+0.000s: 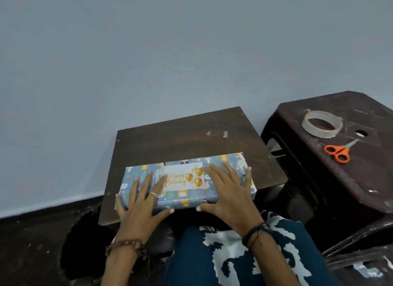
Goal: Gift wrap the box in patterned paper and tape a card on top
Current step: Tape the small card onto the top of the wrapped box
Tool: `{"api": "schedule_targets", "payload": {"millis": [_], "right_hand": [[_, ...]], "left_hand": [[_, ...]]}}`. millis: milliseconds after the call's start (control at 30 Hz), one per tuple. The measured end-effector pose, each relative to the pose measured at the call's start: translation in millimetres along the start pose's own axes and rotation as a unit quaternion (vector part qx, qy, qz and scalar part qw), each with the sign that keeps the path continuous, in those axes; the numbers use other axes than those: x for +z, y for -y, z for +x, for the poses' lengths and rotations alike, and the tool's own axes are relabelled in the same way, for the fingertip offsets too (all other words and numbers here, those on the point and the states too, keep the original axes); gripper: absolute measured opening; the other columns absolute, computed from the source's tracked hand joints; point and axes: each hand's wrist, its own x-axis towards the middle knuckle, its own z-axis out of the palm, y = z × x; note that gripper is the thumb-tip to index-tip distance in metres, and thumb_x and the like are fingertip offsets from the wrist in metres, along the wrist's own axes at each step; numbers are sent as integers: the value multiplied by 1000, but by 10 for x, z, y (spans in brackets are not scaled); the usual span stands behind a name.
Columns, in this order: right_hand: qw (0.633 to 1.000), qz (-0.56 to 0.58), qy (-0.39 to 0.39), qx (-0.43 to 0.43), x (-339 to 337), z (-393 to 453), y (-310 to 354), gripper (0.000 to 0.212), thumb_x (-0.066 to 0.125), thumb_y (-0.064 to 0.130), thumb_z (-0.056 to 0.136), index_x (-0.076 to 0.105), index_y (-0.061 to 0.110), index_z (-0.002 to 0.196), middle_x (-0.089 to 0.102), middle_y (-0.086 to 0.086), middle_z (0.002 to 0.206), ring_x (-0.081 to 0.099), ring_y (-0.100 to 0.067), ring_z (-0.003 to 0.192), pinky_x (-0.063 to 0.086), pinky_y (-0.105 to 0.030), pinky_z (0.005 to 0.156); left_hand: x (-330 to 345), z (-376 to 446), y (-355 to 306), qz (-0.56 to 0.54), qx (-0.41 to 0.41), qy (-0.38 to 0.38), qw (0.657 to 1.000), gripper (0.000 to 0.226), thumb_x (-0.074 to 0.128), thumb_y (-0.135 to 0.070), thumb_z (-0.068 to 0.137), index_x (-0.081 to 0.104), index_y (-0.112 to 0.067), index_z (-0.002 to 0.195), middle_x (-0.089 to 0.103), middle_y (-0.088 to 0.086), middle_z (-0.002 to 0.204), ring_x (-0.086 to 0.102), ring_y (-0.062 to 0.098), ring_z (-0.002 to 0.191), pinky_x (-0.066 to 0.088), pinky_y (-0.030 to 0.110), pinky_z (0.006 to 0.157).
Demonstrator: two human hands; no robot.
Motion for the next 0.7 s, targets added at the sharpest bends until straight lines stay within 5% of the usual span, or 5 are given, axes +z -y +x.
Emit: {"api": "schedule_targets", "payload": {"millis": [133, 367, 567, 633, 700], "right_hand": [[1000, -9, 22, 9, -50, 196, -36, 78, 67, 43, 79, 24, 34, 142, 22, 15, 151, 0, -11, 145, -21, -54, 106], [997, -35, 4, 64, -34, 485, -138, 78, 62, 63, 73, 25, 46, 139, 6, 6, 156, -3, -16, 144, -9, -64, 108], [998, -19, -56, -11, 100, 474, 19, 90, 14, 93, 58, 38, 49, 132, 8, 1, 158, -4, -15, 145, -25, -54, 105], [995, -8, -85, -42, 190, 494, 155, 72, 22, 83, 72, 47, 45, 127, 18, -2, 156, 8, -18, 145, -12, -59, 109], [994, -23, -93, -50, 286, 492, 238, 60, 27, 74, 79, 51, 43, 124, 28, -6, 153, 24, -25, 141, 3, -64, 108]], "left_hand": [[85, 73, 3, -27, -1, -12, 1000, 73, 39, -63, 84, -10, -53, 137, -24, -22, 145, -24, 5, 136, -12, 52, 110], [48, 268, 17, -19, -28, -8, 999, 69, 35, -59, 88, -10, -50, 140, -17, -15, 154, -18, 13, 142, -9, 54, 110], [-58, 337, -21, -40, -4, 11, 999, 85, 4, -95, 52, -31, -59, 120, -33, -26, 141, -21, 14, 140, -15, 54, 108], [-83, 409, -61, -20, 25, 13, 999, 86, -2, -94, 46, -20, -64, 124, -30, -27, 143, -19, 13, 140, -13, 53, 109], [-104, 490, -83, -1, 28, 39, 999, 69, 15, -83, 70, -3, -62, 133, -15, -20, 153, -13, 16, 142, -10, 55, 110]]}}
